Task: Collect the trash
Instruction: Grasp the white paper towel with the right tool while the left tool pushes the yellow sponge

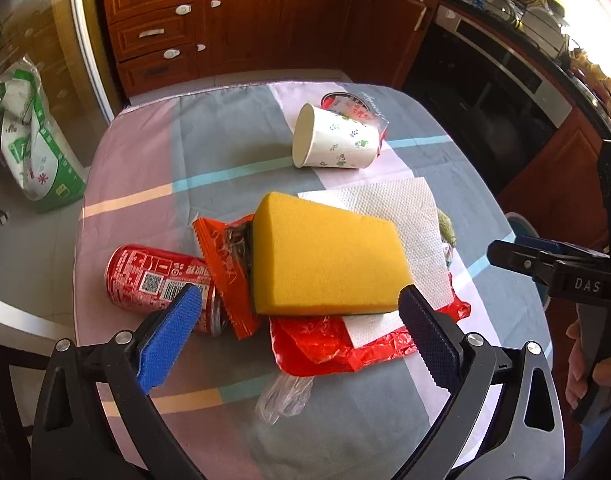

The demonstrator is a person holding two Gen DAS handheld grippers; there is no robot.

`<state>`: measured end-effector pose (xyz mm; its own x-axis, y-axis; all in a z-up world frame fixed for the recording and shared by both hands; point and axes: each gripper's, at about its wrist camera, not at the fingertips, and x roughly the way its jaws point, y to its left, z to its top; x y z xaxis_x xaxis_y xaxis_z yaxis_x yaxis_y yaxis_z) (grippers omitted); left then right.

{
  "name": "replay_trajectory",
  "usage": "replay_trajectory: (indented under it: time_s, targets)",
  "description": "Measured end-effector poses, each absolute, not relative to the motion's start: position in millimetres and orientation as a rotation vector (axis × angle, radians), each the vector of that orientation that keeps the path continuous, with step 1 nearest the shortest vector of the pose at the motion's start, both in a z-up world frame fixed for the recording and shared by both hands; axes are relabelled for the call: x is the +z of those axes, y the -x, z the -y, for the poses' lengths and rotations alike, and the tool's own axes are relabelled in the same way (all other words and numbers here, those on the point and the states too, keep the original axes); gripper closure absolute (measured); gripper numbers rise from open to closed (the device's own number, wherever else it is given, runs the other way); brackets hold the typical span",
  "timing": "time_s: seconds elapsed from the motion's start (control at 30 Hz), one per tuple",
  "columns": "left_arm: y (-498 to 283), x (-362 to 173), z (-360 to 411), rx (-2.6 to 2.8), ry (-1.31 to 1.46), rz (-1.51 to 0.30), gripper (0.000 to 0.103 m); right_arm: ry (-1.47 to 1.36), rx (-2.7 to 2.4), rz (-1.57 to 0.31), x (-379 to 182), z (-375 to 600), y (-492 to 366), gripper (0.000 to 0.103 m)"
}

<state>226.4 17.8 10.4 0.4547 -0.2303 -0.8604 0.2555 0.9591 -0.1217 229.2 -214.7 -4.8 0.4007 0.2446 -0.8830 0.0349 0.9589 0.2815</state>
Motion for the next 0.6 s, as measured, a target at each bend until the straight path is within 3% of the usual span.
replay_trajectory:
  time_s: [0.07, 0.13, 0.17, 0.2, 0.3, 0.47, 0.53, 0.6]
  targets:
    - [-229.0, 10.6, -15.6, -0.319, -0.023, -1.054, 0.004, -0.265, 0.162, -1.149, -8.8, 210.3, -239.9, 0.018]
    - [-228.6, 9.5, -13.0, -0.325, -0.033, -1.047, 0.011, -0.262, 0.175, -1.149, -14.4, 206.1, -249.7, 0.035]
    - [-228.4, 8.7, -12.3, -0.328, -0.036, -1.051, 0.019, -0.27, 0.187, -1.158, -17.9, 204.8, -254.6, 0.046]
    - [-228.1, 6.4, -11.9, -0.333, -0.036, -1.062, 0.026, -0.284, 0.199, -1.166, -22.2, 204.3, -260.3, 0.05]
    - [-225.2, -1.8, -9.0, -0.342, -0.057, -1.089, 0.038, -0.301, 0.228, -1.169, -30.7, 201.9, -274.8, 0.05]
    - [-215.6, -18.6, -7.6, -0.351, -0.058, -1.134, 0.04, -0.298, 0.288, -1.187, -43.0, 189.4, -290.4, 0.05]
    - [-212.2, -20.8, -7.7, -0.351, -0.05, -1.139, 0.04, -0.307, 0.301, -1.205, -48.2, 186.3, -290.1, 0.059]
    - [-208.2, -21.1, -6.8, -0.359, -0.044, -1.145, 0.04, -0.305, 0.313, -1.198, -46.6, 185.0, -283.4, 0.08]
